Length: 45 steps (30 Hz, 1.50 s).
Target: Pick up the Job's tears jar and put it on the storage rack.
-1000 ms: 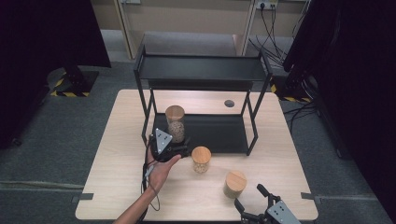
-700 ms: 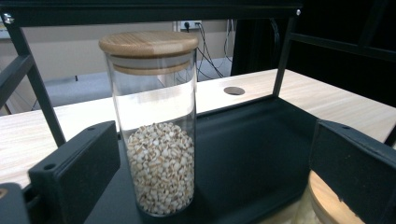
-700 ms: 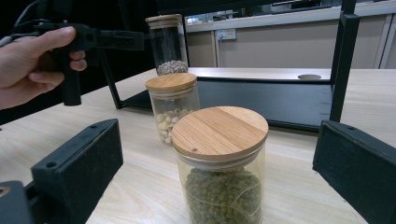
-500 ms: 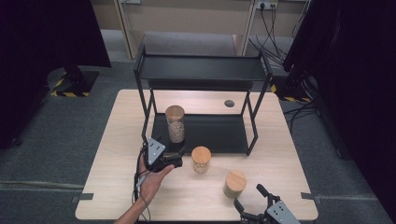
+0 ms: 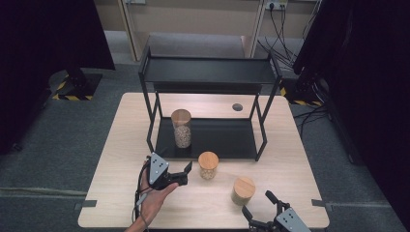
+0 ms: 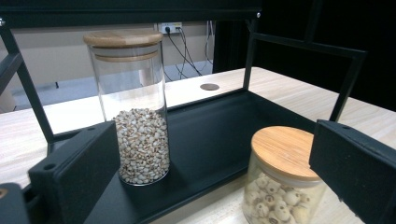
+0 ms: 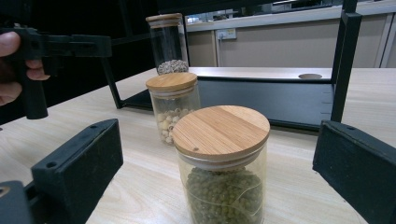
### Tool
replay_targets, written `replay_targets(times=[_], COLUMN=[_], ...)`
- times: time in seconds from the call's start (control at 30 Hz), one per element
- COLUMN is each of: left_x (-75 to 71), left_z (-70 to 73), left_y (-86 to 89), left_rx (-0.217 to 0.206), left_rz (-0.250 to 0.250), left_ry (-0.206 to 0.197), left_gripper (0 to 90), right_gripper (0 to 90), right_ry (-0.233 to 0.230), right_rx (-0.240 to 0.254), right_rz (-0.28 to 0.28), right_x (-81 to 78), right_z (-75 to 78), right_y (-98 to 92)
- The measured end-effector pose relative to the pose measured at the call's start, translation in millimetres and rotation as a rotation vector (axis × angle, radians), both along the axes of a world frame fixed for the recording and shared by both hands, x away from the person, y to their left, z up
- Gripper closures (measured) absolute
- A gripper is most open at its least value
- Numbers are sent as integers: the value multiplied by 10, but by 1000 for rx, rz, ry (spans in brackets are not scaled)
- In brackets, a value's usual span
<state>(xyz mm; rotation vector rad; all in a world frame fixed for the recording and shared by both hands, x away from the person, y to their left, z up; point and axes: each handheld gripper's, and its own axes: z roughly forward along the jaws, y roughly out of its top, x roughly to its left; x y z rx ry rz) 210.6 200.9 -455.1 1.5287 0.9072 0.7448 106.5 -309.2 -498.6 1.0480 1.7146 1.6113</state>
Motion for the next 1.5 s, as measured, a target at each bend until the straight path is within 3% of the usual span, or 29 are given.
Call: replay_targets(times=[1.5], left_x=[-547], left_z=[-283], left_y=[218], left_rx=[-22], left_rz=[-74], left_ry=[18], left_gripper=[12], right_gripper=[18], right_ry=[-4], right_rx=[-1], right_rz=[2], right_x=[-6], right_z=[-5], right_y=[7])
